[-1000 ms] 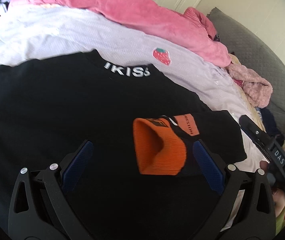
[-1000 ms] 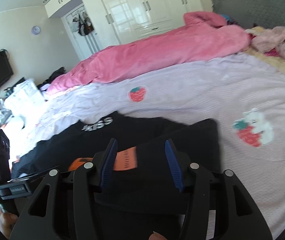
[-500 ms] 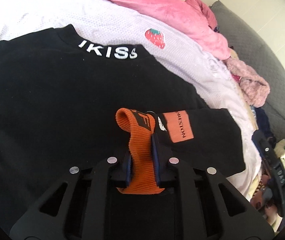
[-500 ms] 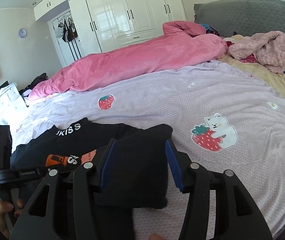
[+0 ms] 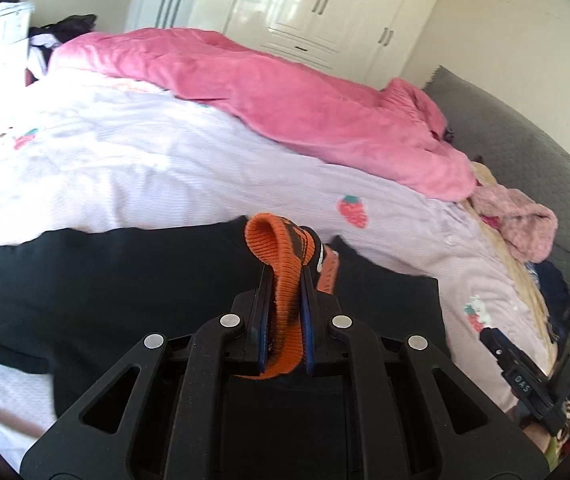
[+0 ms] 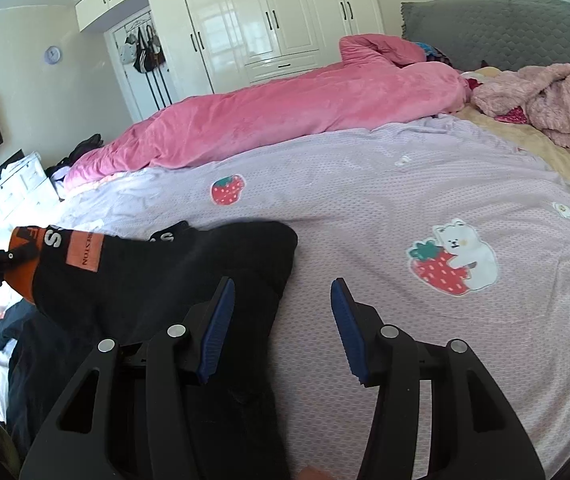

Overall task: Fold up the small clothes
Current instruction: 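Lower the cuff onto the shirt body with the left tool and open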

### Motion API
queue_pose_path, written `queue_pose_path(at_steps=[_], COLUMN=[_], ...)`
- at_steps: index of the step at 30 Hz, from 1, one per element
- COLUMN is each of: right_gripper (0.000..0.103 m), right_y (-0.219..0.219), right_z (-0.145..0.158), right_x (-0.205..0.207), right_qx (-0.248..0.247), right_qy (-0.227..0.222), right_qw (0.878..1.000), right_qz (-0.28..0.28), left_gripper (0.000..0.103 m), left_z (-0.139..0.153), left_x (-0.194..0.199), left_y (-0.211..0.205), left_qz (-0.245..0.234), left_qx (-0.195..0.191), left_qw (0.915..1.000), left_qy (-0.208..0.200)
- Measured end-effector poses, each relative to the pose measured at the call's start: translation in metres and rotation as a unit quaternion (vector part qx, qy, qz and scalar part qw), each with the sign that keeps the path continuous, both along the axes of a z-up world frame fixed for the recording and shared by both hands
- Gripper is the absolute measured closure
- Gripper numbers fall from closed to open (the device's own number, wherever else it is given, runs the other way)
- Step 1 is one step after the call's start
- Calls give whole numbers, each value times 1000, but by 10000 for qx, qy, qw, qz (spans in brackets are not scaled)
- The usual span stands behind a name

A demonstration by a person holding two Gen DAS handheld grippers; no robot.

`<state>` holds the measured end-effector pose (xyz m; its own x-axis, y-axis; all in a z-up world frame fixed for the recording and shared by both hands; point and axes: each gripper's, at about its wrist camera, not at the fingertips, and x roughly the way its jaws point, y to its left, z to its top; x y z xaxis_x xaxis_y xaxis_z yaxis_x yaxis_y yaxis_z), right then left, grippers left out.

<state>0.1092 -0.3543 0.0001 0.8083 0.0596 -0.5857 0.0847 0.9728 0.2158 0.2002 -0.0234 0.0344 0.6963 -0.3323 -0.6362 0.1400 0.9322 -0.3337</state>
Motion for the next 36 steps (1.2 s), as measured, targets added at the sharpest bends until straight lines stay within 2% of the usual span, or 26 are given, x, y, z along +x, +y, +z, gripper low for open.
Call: queue_pose_path(at_steps=[5,12,19,26,30,32,34,36], right_gripper=[50,49,48,46,41,41,40,37], right_y=[15,32,44,53,61,66,71,74], right_z=[0,-5,-4,-1,3,6,8,9], right_x=[5,12,15,20,25,27,29,30], right_qx=[-57,-155,-207,-276,-283,-306,-333,-354], right_qy=[45,169,164,113,52,20,-13,-15], right_qw=[9998,9991,9985,9981,9976,9972,9966,9963], right_qz=[172,343,473,544,628,682,749,778], left_gripper=[97,95,95,95,81,78,68,66], left_z=[-21,-37,-30,-26,-33,-37,-45,-56], left_x=[3,5,-4,-6,0,3,6,10], left_y=[20,43,62,50,28,20,16,17], left_qz=[164,361,598,398,145,75,44,71], left_qx=[-140,-225,-97,146,390,515,677,718], left_qw=[9995,9981,9977,9987,9985,9979,9967,9956], left_qy=[244,454,301,277,356,379,452,591])
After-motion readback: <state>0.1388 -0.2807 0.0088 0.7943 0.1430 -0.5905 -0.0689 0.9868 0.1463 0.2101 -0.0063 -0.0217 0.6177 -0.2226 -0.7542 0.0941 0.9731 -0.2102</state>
